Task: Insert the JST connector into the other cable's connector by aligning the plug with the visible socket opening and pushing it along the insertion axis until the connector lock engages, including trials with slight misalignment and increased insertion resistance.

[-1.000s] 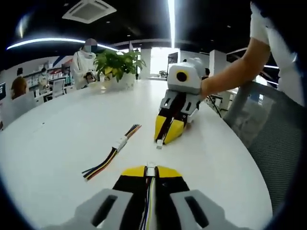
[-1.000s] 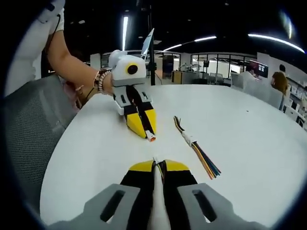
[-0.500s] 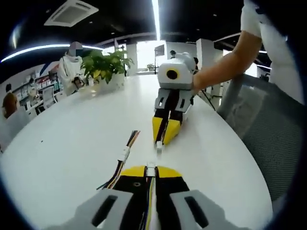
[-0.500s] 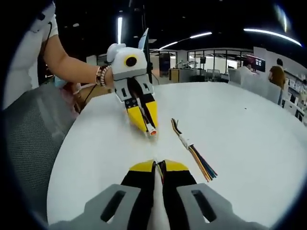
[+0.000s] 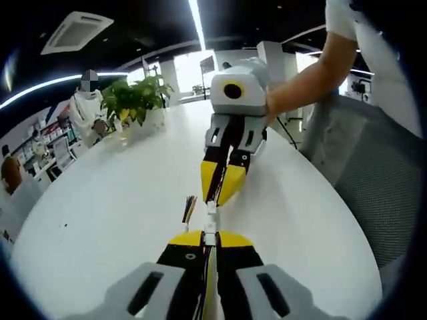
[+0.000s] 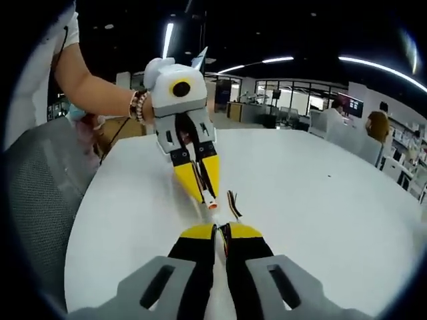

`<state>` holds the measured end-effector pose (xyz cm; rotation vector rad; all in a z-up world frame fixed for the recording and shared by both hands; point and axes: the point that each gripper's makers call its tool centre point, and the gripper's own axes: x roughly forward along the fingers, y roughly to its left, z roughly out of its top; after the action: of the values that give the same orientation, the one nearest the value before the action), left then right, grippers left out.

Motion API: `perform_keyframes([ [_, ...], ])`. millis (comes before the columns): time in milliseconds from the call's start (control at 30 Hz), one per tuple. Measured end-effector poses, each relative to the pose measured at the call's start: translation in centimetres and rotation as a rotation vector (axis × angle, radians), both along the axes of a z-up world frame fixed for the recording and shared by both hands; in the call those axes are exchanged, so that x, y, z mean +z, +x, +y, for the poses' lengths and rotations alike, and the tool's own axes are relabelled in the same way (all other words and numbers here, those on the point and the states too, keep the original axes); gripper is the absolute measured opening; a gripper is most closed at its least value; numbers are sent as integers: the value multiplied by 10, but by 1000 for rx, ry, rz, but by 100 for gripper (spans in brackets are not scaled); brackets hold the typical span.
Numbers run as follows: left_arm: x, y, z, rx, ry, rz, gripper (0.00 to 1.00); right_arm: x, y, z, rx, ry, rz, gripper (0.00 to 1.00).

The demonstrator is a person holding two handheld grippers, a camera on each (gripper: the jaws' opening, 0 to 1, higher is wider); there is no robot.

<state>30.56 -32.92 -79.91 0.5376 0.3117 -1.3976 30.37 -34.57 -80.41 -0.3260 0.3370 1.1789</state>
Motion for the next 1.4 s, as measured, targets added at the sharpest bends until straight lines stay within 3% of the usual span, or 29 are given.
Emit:
perform_keyframes([
  [467, 3, 1, -2, 12, -7, -19, 0, 2, 2, 7, -5, -8, -15, 2],
  [900, -4, 1, -1, 8, 44, -59, 0, 0, 2, 7, -5, -30, -17, 3],
  [1400, -7, 4, -3, 15, 53, -56, 0, 3, 2, 9, -2, -24, -17, 3],
])
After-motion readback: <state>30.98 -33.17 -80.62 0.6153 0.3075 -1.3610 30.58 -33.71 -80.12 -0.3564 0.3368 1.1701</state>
